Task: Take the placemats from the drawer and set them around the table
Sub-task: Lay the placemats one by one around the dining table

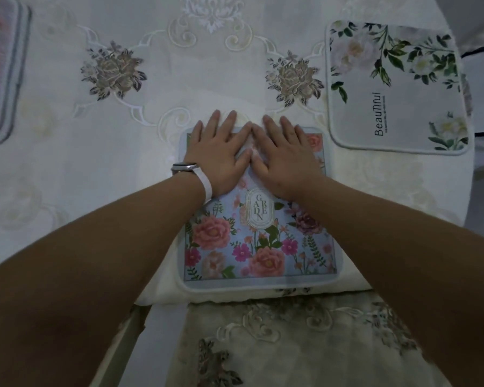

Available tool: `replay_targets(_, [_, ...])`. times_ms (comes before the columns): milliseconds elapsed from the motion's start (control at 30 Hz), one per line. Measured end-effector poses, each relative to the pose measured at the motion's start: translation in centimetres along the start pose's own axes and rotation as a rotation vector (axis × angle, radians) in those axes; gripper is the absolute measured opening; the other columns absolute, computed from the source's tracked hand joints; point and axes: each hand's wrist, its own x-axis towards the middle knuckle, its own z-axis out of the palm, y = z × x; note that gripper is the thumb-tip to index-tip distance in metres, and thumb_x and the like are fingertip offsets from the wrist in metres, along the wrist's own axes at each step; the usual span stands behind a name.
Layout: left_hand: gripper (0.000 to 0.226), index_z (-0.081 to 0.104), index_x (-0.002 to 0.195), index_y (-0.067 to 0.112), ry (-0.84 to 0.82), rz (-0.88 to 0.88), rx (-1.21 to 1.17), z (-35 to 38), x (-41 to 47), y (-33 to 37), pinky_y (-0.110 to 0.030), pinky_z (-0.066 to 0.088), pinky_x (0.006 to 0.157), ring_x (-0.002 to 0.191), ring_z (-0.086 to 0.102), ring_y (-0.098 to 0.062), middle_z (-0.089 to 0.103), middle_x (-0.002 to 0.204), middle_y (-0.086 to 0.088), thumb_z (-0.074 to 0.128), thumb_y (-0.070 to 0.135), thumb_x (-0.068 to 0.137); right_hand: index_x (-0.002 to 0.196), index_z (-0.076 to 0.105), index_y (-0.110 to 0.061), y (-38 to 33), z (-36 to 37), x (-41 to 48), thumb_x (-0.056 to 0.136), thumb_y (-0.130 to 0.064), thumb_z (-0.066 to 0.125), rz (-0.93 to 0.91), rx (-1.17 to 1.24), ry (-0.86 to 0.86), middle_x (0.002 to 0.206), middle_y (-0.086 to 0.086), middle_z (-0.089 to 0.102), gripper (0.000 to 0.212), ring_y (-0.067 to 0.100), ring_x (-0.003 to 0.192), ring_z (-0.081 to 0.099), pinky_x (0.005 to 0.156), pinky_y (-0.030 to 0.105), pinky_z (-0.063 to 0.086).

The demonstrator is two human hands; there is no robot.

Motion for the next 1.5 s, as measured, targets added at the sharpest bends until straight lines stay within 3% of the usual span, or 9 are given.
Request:
replay_targets(167, [0.067, 0.004, 0.152, 0.041, 0.019, -0.106, 0.009, 0.4, -0.4, -0.1, -0.050, -0.002, 0.117, 0.148, -0.005, -0.024, 0.000, 0.163, 0.001, 0.013, 0.068, 0.092, 0.156, 0.014, -0.035, 0.8, -0.2, 0.2, 0.097, -0.058, 0.022, 0.084, 0.033, 0.036, 0.166, -0.003, 0.009, 0.064, 0.026, 0.152, 0.004, 0.122, 0.048, 0.001])
replay_targets(400, [0.077, 0.003, 0.155, 0.025, 0.039, -0.211, -0.060, 0.5, -4.1, -0.9, -0.043, 0.002, 0.120, 0.148, -0.005, -0.023, -0.003, 0.163, -0.004, 0.019, 0.067, 0.092, 0.158, 0.006, -0.021, 2.3, 0.1, -2.9, 0.097, -0.059, 0.025, 0.220, 0.072, 0.031, 0.166, 0.007, -0.002, 0.075, 0.028, 0.152, -0.007, 0.123, 0.043, -0.002])
replay_targets(700, [0.081, -0.004, 0.154, 0.021, -0.020, -0.267, -0.072, 1.9, -13.1, 0.5, -0.041, 0.003, 0.119, 0.148, -0.008, -0.023, -0.009, 0.162, -0.004, 0.021, 0.067, 0.092, 0.157, -0.006, -0.016, 3.6, 1.1, -11.3, 0.094, -0.063, 0.017, 0.055, 0.051, -0.088, 0.164, 0.009, -0.012, 0.082, 0.023, 0.151, -0.015, 0.123, 0.041, -0.003])
replay_targets(833, [0.089, -0.012, 0.153, 0.020, -0.120, -0.280, -0.067, 1.6, -17.7, 1.4, -0.040, 0.000, 0.119, 0.147, -0.014, -0.016, -0.019, 0.158, 0.001, 0.006, 0.075, 0.086, 0.154, -0.016, -0.017, 4.2, 0.9, -14.9, 0.091, -0.070, 0.007, 0.004, 0.026, -0.178, 0.162, 0.007, -0.021, 0.086, 0.018, 0.148, -0.021, 0.123, 0.039, -0.004])
replay_targets(1033, [0.086, -0.003, 0.154, 0.018, -0.310, -0.423, -0.037, -0.8, -21.3, 2.1, -0.042, 0.006, 0.120, 0.148, -0.007, -0.018, -0.010, 0.162, -0.001, 0.031, 0.066, 0.092, 0.156, -0.012, -0.013, 4.9, -1.0, -19.5, 0.096, -0.067, 0.019, -0.082, -0.006, -0.350, 0.161, 0.003, -0.022, 0.087, 0.022, 0.150, -0.015, 0.123, 0.039, -0.001])
replay_targets(1100, [0.082, 0.008, 0.155, 0.016, -0.261, -0.437, -0.060, -2.1, -22.7, 3.1, -0.041, 0.011, 0.120, 0.149, 0.001, -0.022, 0.001, 0.163, -0.005, 0.038, 0.061, 0.092, 0.157, 0.000, -0.010, 4.9, -2.4, -20.3, 0.098, -0.061, 0.028, -0.138, -0.013, -0.360, 0.164, 0.007, -0.010, 0.083, 0.025, 0.152, -0.003, 0.123, 0.040, 0.009])
replay_targets(1233, [0.072, 0.040, 0.146, 0.014, 0.065, -0.401, -0.202, -5.4, -25.9, 6.9, -0.042, 0.030, 0.113, 0.140, 0.033, -0.027, 0.035, 0.153, -0.009, 0.049, 0.052, 0.085, 0.152, 0.031, -0.017, 3.9, -6.1, -21.2, 0.099, -0.044, 0.044, -0.198, 0.126, -0.237, 0.154, 0.005, 0.035, 0.061, 0.023, 0.137, 0.037, 0.111, 0.036, 0.036])
replay_targets(1367, [0.066, 0.056, 0.133, 0.012, 0.289, -0.328, -0.131, -7.3, -28.7, 9.6, -0.048, 0.044, 0.100, 0.124, 0.052, -0.032, 0.055, 0.137, -0.013, 0.046, 0.053, 0.082, 0.140, 0.048, -0.016, 1.3, -8.7, -21.5, 0.098, -0.040, 0.047, -0.314, 0.166, -0.109, 0.136, 0.005, 0.051, 0.049, 0.024, 0.121, 0.051, 0.098, 0.037, 0.044])
replay_targets(1500, [0.055, 0.065, 0.121, 0.011, 0.314, -0.350, -0.056, -8.4, -32.2, 10.6, -0.049, 0.052, 0.089, 0.115, 0.059, -0.033, 0.062, 0.127, -0.014, 0.054, 0.046, 0.080, 0.137, 0.050, -0.020, -2.8, -10.8, -21.5, 0.096, -0.044, 0.044, -0.472, 0.138, -0.043, 0.130, 0.000, 0.054, 0.048, 0.021, 0.113, 0.052, 0.092, 0.039, 0.048])
